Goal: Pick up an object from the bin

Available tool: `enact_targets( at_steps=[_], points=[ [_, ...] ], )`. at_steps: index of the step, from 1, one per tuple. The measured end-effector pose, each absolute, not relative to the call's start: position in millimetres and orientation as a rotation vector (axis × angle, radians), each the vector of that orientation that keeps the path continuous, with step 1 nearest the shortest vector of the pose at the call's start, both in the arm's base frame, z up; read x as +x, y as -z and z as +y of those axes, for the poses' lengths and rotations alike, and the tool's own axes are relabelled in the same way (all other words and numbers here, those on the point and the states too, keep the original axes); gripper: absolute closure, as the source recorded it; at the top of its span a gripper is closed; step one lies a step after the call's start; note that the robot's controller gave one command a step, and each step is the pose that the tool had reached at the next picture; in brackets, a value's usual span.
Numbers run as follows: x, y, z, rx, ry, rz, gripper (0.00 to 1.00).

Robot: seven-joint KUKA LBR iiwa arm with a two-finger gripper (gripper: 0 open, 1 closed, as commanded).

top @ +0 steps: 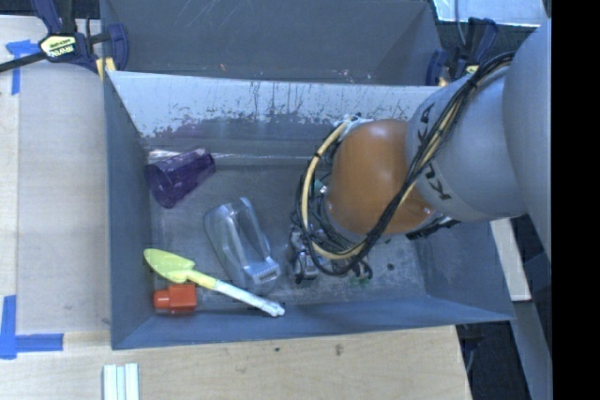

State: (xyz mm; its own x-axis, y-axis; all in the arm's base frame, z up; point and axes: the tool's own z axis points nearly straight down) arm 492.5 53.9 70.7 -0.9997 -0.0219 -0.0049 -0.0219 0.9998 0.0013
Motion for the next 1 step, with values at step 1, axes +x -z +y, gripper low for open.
enact_targets(
  at_steps=[1],
  points=[
    [492.5, -70.8, 53.9, -0.034, -0.002, 3.137, 1.00]
  ],
)
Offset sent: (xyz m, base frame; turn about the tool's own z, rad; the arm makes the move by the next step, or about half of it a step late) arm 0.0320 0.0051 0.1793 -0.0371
